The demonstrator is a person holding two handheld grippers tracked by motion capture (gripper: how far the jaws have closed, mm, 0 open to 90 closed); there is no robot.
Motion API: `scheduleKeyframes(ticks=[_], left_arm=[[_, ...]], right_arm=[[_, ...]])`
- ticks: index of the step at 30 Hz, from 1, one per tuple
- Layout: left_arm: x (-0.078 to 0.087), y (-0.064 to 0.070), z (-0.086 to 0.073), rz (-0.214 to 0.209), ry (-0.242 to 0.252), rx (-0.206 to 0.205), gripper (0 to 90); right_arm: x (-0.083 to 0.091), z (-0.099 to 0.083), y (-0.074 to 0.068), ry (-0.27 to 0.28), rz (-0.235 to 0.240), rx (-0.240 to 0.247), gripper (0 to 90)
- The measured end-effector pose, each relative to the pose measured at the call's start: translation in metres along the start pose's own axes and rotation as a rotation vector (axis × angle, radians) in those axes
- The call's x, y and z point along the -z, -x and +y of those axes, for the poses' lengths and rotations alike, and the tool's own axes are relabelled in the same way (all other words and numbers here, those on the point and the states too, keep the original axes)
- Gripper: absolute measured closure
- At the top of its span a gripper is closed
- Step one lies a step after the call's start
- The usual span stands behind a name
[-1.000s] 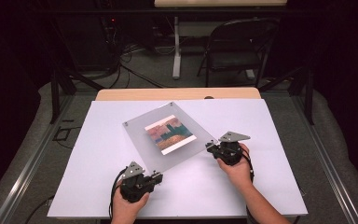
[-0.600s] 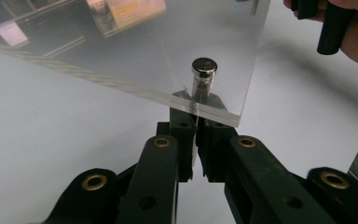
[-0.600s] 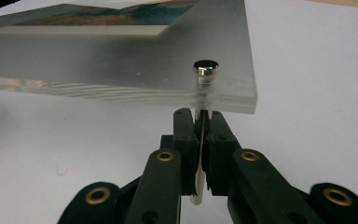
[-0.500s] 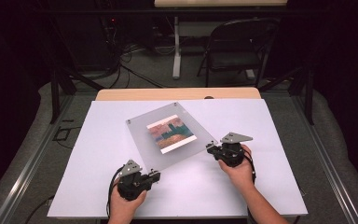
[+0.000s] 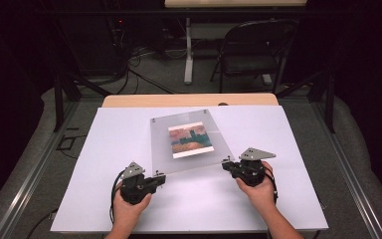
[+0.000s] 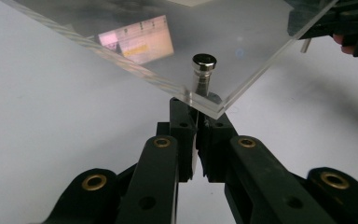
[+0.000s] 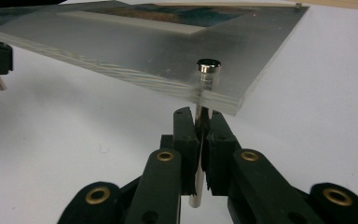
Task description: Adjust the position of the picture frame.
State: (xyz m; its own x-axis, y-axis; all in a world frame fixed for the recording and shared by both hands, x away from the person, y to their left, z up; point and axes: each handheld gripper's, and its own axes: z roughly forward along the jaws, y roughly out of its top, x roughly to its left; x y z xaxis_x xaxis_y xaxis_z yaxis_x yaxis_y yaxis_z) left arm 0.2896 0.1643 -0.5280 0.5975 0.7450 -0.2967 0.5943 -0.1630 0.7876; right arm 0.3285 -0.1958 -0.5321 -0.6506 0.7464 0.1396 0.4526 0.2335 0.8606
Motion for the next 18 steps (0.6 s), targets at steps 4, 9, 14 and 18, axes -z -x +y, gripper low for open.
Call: scheduleKeyframes(ticks=[4, 9, 14, 18], left_arm=[[-0.003, -0.004, 0.005, 0.005, 0.002, -0.006, 85.0], [-0.006, -0.009, 0.009, 0.012, 0.008, -0.006, 85.0], [-0.008, -0.014, 0.012, 0.009, 0.005, 0.000, 84.7], [-0.011, -0.015, 0.013, 0.007, 0.006, -0.002, 84.6]], right_arm=[[0.008, -0.003, -0.004, 0.004, 0.003, -0.020, 85.2], [0.014, -0.006, -0.010, 0.010, 0.011, -0.028, 85.1], [0.018, -0.010, -0.017, 0.011, 0.019, -0.041, 85.0], [0.020, -0.012, -0.018, 0.007, 0.015, -0.040, 85.0]])
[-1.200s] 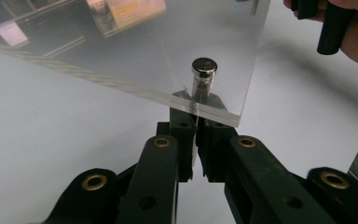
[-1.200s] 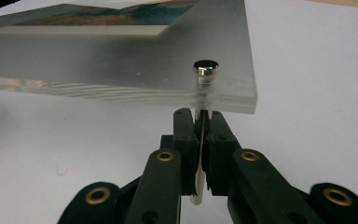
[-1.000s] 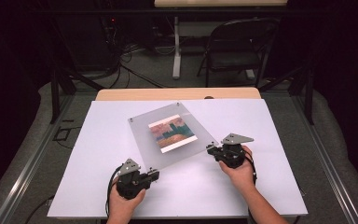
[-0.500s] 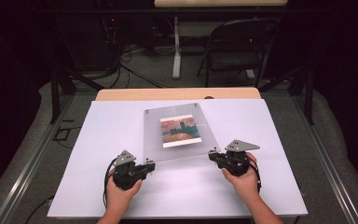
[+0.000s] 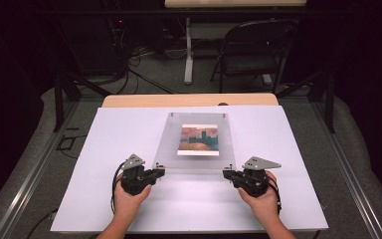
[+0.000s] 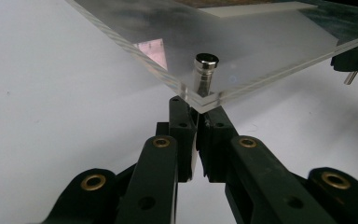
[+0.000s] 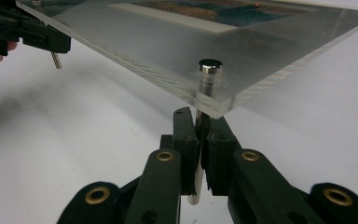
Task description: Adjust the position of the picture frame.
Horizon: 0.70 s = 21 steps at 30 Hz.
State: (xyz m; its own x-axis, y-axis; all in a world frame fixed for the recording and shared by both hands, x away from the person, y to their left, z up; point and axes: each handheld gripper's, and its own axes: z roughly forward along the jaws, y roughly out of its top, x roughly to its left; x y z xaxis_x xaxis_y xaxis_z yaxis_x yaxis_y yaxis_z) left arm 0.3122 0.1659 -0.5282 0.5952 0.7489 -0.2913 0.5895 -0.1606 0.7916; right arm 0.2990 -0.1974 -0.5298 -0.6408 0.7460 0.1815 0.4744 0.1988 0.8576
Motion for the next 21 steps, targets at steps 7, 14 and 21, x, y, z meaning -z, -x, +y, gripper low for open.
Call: scheduleKeyframes(ticks=[7, 14, 21], left_arm=[[-0.006, -0.002, 0.001, 0.003, -0.004, -0.003, 84.5], [-0.013, -0.008, 0.002, 0.019, 0.003, 0.024, 84.2], [-0.018, -0.001, 0.003, 0.020, 0.017, 0.005, 84.8]], right_arm=[[-0.003, -0.002, 0.003, -0.001, -0.019, -0.003, 85.2], [-0.013, -0.001, 0.008, -0.009, -0.039, -0.012, 85.2], [-0.018, 0.003, 0.021, 0.005, -0.070, -0.025, 85.1]])
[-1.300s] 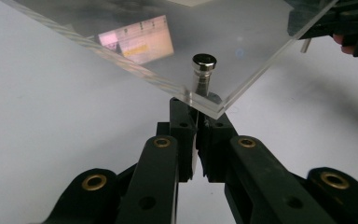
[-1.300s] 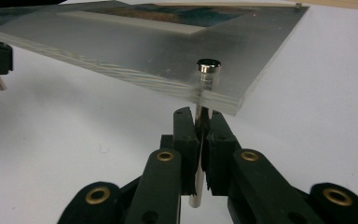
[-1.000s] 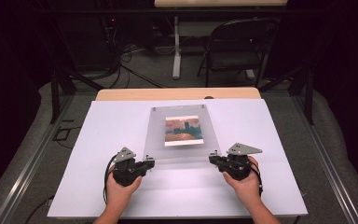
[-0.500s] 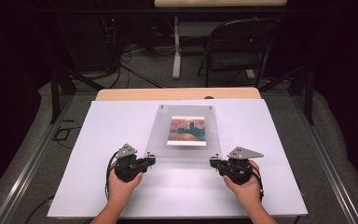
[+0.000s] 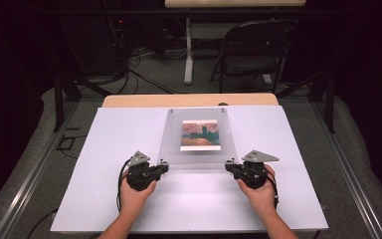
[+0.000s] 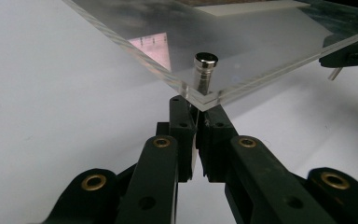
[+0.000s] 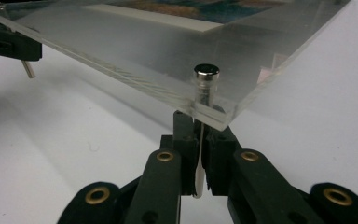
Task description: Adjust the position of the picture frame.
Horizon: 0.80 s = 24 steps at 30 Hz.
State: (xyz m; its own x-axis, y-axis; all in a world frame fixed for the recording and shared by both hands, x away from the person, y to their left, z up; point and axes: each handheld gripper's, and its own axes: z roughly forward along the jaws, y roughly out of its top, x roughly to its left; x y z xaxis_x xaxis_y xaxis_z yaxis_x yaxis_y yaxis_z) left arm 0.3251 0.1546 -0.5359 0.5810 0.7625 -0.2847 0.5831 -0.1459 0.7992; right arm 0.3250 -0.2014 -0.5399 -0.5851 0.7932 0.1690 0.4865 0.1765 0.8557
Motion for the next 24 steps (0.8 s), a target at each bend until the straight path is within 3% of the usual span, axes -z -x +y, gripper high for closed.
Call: scheduleKeyframes(ticks=[12, 17, 24], left_arm=[[-0.006, -0.008, 0.000, 0.015, -0.018, 0.016, 84.4], [-0.005, -0.016, 0.001, 0.038, -0.012, 0.038, 84.1], [-0.008, -0.020, -0.002, 0.039, -0.027, 0.052, 83.5]], right_arm=[[-0.013, 0.000, 0.006, -0.022, -0.003, 0.026, 85.2], [-0.023, 0.003, 0.004, -0.025, 0.004, 0.033, 85.2], [-0.027, 0.001, 0.002, -0.044, 0.001, 0.040, 85.1]])
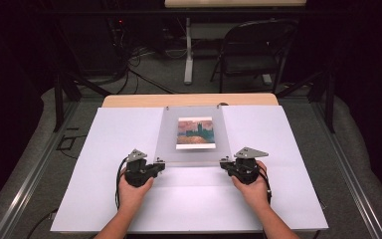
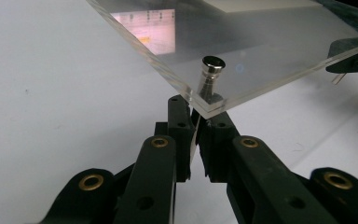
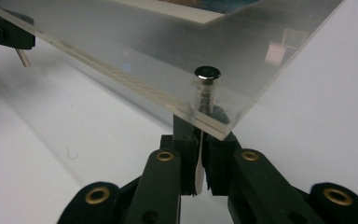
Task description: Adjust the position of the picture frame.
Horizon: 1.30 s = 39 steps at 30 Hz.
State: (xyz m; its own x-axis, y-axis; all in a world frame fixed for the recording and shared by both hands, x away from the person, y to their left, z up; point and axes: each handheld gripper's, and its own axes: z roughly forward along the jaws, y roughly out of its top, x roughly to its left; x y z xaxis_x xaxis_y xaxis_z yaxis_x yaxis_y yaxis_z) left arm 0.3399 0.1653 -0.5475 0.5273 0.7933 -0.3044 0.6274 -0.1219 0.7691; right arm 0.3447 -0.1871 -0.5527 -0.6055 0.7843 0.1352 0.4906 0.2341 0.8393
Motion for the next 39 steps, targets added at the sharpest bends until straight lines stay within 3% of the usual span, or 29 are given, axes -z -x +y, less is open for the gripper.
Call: scheduleKeyframes(ticks=[8, 19, 31, 36, 39], left_arm=[[-0.004, -0.005, -0.001, 0.020, -0.012, 0.005, 83.2], [-0.011, -0.006, -0.006, 0.029, -0.037, -0.003, 82.9], [-0.010, -0.006, -0.007, 0.029, -0.032, 0.004, 82.5], [-0.009, -0.004, -0.008, 0.037, -0.020, 0.014, 79.4], [-0.007, -0.003, -0.008, 0.043, -0.016, 0.010, 74.8]], right_arm=[[-0.007, -0.003, -0.001, -0.017, 0.003, 0.008, 85.1], [-0.013, -0.007, 0.002, -0.052, 0.005, -0.018, 85.1], [-0.012, -0.010, 0.003, -0.046, 0.013, -0.043, 83.9], [-0.009, -0.010, 0.003, -0.035, 0.043, -0.068, 75.4], [-0.005, -0.009, 0.000, -0.039, 0.033, -0.040, 69.3]])
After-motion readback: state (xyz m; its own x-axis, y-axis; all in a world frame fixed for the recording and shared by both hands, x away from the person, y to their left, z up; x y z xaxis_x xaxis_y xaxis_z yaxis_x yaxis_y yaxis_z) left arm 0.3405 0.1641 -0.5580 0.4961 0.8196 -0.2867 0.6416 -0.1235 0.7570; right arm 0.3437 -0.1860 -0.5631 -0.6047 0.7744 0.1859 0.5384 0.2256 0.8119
